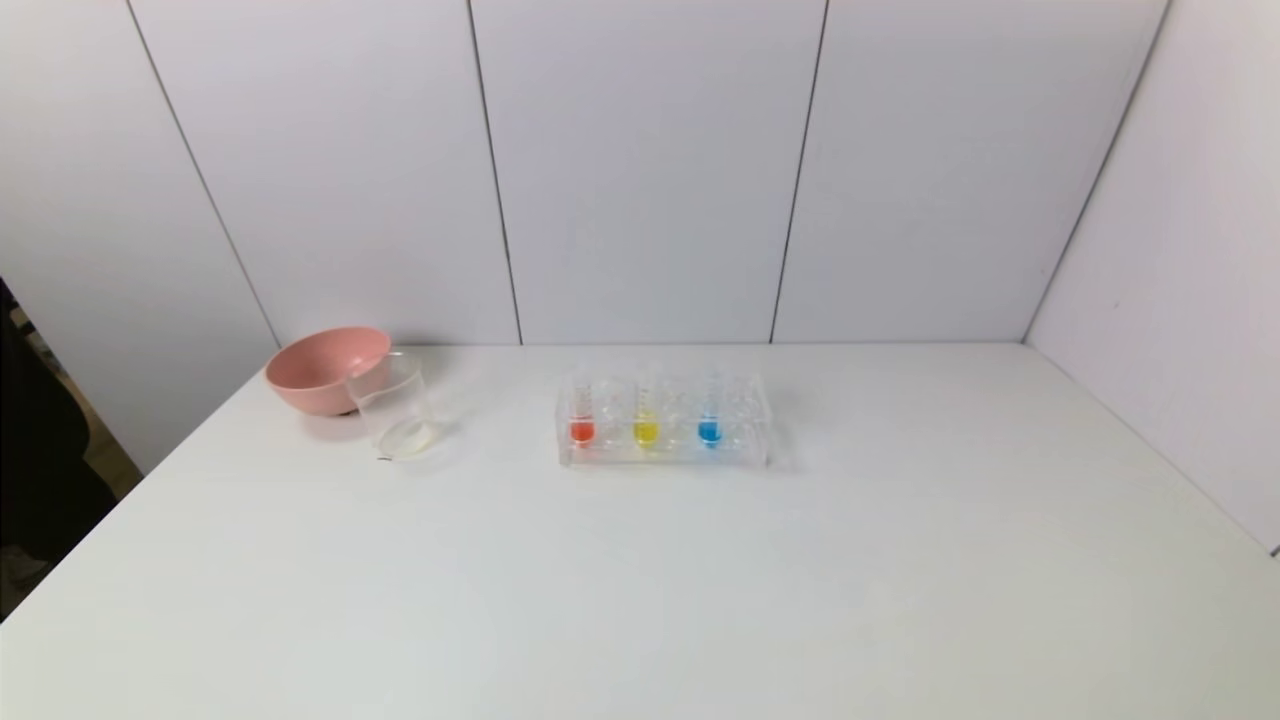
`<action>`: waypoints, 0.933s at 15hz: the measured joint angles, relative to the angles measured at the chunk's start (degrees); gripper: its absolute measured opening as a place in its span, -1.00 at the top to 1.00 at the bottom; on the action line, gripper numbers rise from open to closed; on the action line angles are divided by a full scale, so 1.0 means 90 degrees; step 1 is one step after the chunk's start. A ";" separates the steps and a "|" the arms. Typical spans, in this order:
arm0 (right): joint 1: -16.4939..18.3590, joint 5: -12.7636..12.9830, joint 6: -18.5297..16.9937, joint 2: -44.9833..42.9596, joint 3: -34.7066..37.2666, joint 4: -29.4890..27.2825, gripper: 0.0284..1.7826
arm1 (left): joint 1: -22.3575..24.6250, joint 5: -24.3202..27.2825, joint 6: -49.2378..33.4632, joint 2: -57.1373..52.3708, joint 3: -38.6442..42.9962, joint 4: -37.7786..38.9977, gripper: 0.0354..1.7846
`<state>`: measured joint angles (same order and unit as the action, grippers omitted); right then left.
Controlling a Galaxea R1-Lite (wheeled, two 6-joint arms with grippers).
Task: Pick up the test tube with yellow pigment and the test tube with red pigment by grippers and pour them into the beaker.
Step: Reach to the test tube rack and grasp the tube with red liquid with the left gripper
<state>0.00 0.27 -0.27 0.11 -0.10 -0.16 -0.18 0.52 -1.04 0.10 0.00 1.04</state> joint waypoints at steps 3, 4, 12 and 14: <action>0.0000 -0.0003 0.0000 0.0000 0.0000 -0.0003 0.91 | 0.0000 0.0000 0.0008 0.0000 0.0000 0.0000 -0.98; 0.0000 0.0000 0.0003 0.0000 0.0000 -0.0003 0.91 | 0.0000 0.0000 0.0018 0.0000 0.0000 0.0001 -0.98; 0.0000 0.0000 0.0000 0.0000 0.0000 -0.0003 0.91 | -0.0003 0.0058 -0.0004 0.0001 -0.0796 -0.0490 -0.98; 0.0000 0.0000 0.0000 0.0000 0.0000 -0.0003 0.91 | -0.0004 0.0377 0.0027 0.0046 -0.1231 -0.0782 -0.98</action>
<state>0.00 0.27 -0.27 0.11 -0.10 -0.18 -0.22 3.91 -0.79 0.51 -11.08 -6.00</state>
